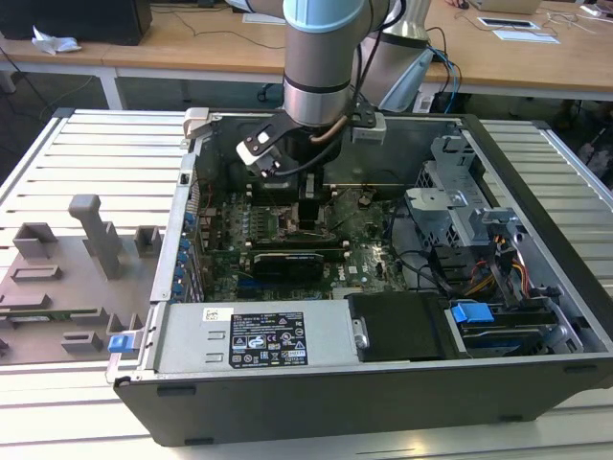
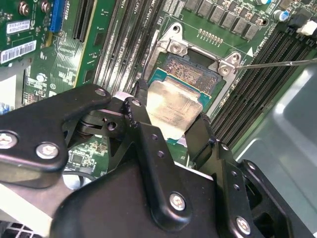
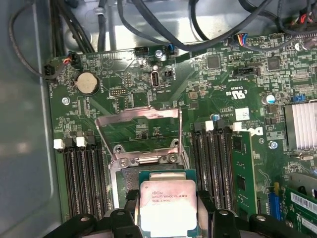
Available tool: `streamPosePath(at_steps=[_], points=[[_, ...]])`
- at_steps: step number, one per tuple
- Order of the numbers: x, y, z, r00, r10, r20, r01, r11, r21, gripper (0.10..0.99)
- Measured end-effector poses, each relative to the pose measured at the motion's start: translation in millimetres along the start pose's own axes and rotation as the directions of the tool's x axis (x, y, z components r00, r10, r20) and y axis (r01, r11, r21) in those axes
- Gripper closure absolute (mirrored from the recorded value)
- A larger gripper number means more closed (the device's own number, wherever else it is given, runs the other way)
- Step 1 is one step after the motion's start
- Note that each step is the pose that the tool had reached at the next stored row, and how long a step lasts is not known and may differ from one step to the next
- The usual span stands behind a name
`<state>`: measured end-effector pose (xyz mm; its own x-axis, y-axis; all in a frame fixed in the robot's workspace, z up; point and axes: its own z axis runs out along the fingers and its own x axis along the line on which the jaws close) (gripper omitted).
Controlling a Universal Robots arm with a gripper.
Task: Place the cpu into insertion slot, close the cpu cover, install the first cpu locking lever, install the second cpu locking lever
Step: 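Place the cpu into insertion slot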
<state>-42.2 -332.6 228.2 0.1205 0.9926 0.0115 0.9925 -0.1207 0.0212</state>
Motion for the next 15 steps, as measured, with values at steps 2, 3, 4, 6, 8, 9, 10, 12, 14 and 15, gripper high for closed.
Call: streamPosePath(at_steps=[2,3,4,6,8,9,10,12,14,15], points=[[0.0,0.0,0.0,0.9998,-0.020,-0.0003,0.020,0.9998,0.000,0.541],[0.0,-0.1,0.1,0.9986,-0.052,-0.0011,0.052,0.9986,0.001,0.541],[0.0,-0.1,0.2,0.9976,-0.069,-0.0015,0.069,0.9976,0.001,0.541],[0.0,-0.1,0.6,0.9905,-0.137,-0.0029,0.137,0.9905,0.001,0.541],[1.2,-1.3,1.6,0.9905,-0.138,-0.0031,0.138,0.9905,0.001,0.541],[1.9,-1.6,2.8,0.9905,-0.138,-0.0030,0.138,0.9905,0.001,0.541],[2.1,-1.6,3.6,0.9905,-0.138,-0.0029,0.138,0.9905,0.001,0.541],[2.1,-1.7,5.7,0.9905,-0.138,-0.0029,0.138,0.9905,0.001,0.541],[2.0,-1.8,8.5,0.9905,-0.138,-0.0030,0.138,0.9905,0.001,0.541],[2.0,-1.8,9.5,0.9905,-0.138,-0.0030,0.138,0.9905,0.001,0.541]])
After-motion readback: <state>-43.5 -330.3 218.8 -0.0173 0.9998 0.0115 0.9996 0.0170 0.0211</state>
